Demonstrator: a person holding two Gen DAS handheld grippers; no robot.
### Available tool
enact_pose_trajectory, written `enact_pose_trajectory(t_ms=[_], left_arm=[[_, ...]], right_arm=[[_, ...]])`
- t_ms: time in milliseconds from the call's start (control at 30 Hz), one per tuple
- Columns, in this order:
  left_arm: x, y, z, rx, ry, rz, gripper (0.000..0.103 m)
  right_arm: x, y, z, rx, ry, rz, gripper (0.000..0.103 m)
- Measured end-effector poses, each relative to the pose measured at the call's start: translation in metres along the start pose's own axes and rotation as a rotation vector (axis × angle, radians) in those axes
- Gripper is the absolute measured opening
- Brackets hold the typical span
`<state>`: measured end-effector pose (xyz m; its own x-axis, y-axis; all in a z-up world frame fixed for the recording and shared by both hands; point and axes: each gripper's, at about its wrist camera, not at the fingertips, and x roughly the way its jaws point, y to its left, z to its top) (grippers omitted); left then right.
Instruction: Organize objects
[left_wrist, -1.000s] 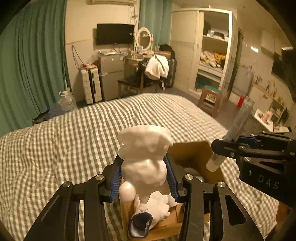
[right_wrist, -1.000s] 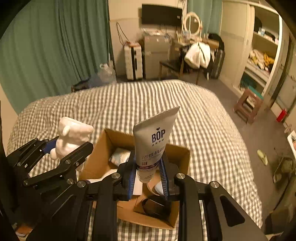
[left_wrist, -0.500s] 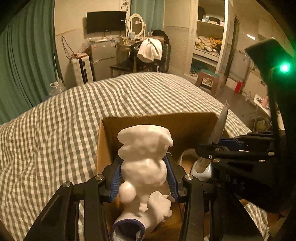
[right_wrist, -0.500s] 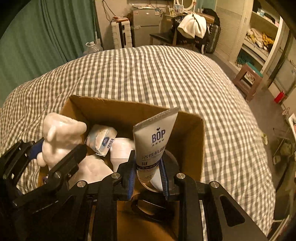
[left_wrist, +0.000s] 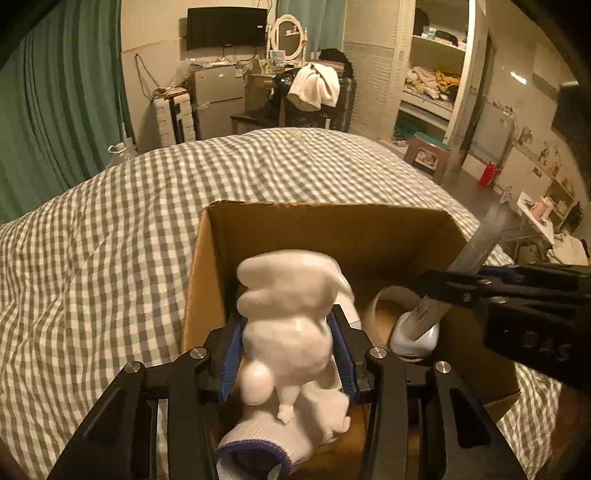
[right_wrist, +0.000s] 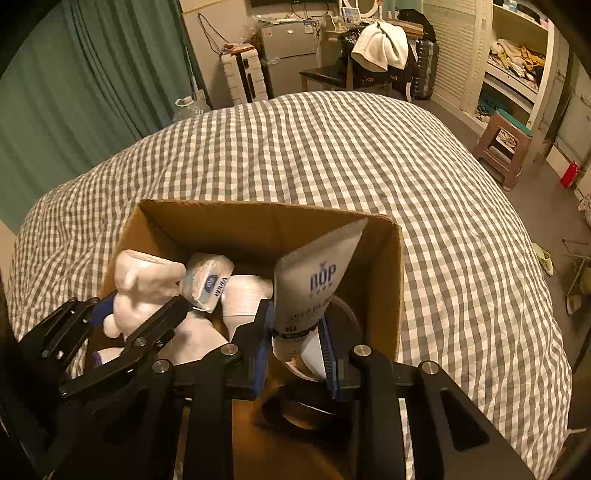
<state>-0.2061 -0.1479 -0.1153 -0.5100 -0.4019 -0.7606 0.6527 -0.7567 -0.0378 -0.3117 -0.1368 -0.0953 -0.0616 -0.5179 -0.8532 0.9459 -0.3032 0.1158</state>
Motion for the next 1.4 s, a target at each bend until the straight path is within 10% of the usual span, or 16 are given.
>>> enact_pose_trajectory(t_ms=[233, 567, 1400], left_arm=[[-0.028, 0.002, 0.003, -0.022, -0.064, 0.005, 0.080], [-0.082, 0.009, 0.023, -0.045, -0.182, 0.022, 0.096], [-0.251, 0.028, 0.030, -0.013, -0.444, 0.107, 0.103]], right_arm=[[-0.022, -0.002, 0.009, 0.025, -0.046, 0.001, 0.051], [-0.075, -0.017, 0.025, 0.130, -0.165, 0.050, 0.090], [-0.278, 0.029, -0.029, -0.052, -0.471, -0.086, 0.098]])
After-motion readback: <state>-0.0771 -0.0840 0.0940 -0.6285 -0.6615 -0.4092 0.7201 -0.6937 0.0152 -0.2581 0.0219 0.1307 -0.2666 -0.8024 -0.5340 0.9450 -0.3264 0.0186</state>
